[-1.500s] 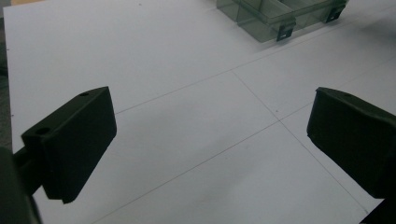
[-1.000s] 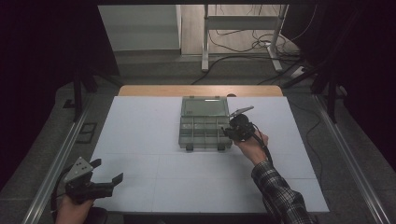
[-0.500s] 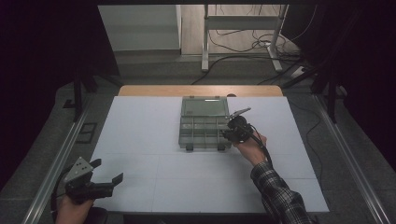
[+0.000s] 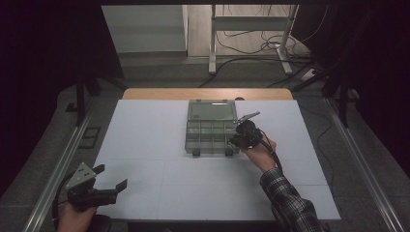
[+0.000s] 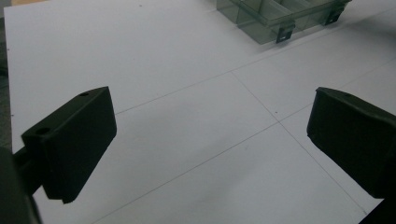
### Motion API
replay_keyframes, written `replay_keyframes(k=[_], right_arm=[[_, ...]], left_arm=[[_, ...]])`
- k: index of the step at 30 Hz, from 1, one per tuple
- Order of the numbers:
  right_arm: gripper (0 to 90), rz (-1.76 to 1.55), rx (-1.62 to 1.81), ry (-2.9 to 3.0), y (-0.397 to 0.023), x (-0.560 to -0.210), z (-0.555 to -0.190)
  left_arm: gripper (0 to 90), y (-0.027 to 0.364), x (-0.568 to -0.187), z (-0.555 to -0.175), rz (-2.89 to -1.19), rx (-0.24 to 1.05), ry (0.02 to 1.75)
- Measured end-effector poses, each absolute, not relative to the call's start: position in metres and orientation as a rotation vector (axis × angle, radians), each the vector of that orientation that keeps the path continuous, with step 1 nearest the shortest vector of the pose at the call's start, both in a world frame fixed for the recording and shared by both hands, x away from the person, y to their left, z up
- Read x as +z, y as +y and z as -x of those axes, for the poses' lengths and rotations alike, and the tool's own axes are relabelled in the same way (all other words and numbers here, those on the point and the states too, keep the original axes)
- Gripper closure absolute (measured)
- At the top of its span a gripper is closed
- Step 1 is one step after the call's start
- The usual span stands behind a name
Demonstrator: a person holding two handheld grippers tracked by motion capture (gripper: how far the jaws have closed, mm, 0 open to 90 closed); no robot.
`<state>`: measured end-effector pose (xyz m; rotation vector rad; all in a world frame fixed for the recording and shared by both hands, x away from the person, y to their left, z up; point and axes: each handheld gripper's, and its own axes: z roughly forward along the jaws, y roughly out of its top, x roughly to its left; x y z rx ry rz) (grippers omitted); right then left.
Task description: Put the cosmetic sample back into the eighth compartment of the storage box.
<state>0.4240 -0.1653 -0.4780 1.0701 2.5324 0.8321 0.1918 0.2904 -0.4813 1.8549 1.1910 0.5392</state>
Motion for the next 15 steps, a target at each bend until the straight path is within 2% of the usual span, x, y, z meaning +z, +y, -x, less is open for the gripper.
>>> replay_keyframes(k=[15], right_arm=[[58.9, -1.063, 0.845, 2.538, -0.1669, -0.4719, -0.4172]], left_arm=[[2.1, 0.2908, -0.4814, -0.1918, -1.853, 0.538, 1.191]])
